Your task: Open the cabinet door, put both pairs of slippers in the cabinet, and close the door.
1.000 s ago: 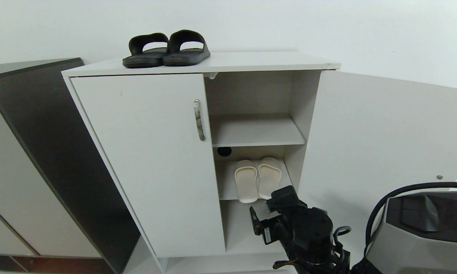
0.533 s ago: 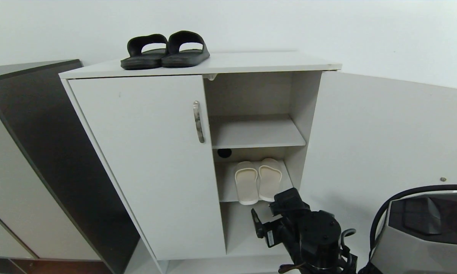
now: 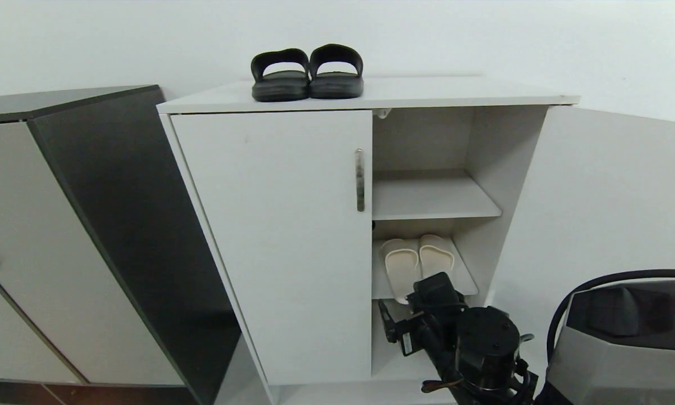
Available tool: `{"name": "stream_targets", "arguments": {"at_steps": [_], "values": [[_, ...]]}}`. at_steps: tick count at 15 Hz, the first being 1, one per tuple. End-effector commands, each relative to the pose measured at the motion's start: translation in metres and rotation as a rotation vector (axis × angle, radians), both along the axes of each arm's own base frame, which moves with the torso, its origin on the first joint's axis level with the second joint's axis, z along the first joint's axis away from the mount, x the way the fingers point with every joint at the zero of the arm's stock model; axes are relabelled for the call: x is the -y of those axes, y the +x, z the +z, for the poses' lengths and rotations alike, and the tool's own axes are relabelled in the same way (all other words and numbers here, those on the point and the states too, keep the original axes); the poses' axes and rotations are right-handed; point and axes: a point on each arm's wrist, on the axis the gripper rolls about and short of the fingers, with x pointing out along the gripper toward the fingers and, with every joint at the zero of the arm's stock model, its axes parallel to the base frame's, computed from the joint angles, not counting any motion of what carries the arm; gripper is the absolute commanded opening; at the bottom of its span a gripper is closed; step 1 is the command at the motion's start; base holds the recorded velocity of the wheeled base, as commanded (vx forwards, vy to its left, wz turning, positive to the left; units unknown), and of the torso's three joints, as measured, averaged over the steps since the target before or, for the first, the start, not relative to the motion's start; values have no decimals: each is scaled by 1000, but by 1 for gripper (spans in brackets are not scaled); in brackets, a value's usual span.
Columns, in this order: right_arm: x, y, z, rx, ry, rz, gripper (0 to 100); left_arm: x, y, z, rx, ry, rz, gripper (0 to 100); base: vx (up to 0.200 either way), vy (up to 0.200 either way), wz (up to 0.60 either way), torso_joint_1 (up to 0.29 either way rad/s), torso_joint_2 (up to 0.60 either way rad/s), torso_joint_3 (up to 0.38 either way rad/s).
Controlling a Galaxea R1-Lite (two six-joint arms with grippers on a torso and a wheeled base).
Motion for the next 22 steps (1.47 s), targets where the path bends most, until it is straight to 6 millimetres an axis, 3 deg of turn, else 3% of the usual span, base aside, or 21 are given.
{"name": "stream_targets", "arguments": {"at_steps": [1, 4, 6, 19, 22], "values": [[1, 3, -8, -15, -23, 5, 100, 0, 0, 0, -1, 0, -1, 0, 0, 200, 0, 2, 2, -2], [4, 0, -9, -23, -32, 36, 100, 0, 0, 0, -1, -2, -1, 0, 0, 200, 0, 2, 1, 2], [9, -5, -4, -48, -45, 116, 100, 0, 0, 0, -1, -2, -1, 0, 0, 0, 0, 0, 0, 0], [6, -2, -13, -46, -43, 121, 100, 0, 0, 0, -1, 3, -2, 0, 0, 0, 0, 0, 0, 0], [6, -2, -13, -47, -43, 123, 100, 0, 0, 0, -1, 3, -2, 0, 0, 0, 0, 10, -150, -214]]}}
